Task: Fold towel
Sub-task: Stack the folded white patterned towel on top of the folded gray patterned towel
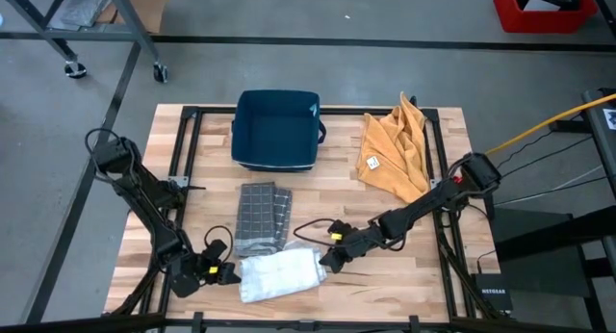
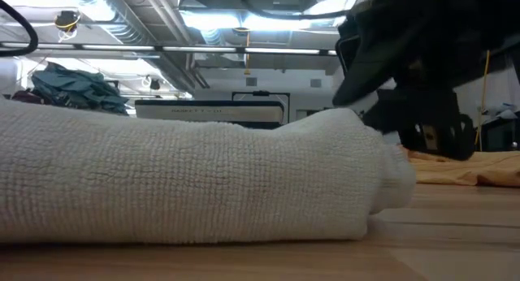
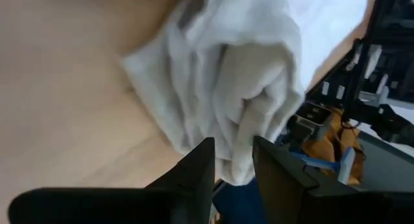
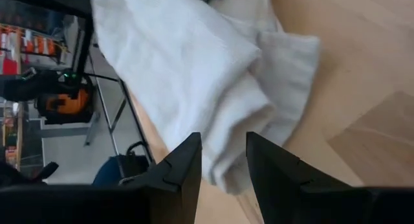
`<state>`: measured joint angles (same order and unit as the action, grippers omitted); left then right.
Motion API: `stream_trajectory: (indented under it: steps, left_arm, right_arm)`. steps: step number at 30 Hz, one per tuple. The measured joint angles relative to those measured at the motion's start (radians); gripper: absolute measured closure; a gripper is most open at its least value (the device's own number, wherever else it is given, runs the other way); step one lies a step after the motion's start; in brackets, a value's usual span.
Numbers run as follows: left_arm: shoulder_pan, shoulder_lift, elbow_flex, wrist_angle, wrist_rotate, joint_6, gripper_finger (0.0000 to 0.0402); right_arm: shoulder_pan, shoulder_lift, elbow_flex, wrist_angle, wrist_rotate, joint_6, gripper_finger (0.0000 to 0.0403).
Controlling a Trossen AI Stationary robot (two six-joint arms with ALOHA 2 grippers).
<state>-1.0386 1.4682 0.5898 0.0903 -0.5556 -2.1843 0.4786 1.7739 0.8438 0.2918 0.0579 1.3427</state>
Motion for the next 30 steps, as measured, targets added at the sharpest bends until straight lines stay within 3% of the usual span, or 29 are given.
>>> stream_trajectory:
  steps: [22,30]
  left_arm:
    - [0.105,0.002,0.025,-0.004,-0.004,0.097,0.0304]
    - [0.123,0.046,0.026,0.024,0.173,0.054,0.0329]
  right_arm:
    - [-0.001,0.073,0.001,0.102,-0.025,0.011,0.0276]
    - [-0.001,0.141,0.001,0.229,-0.040,0.012,0.0276]
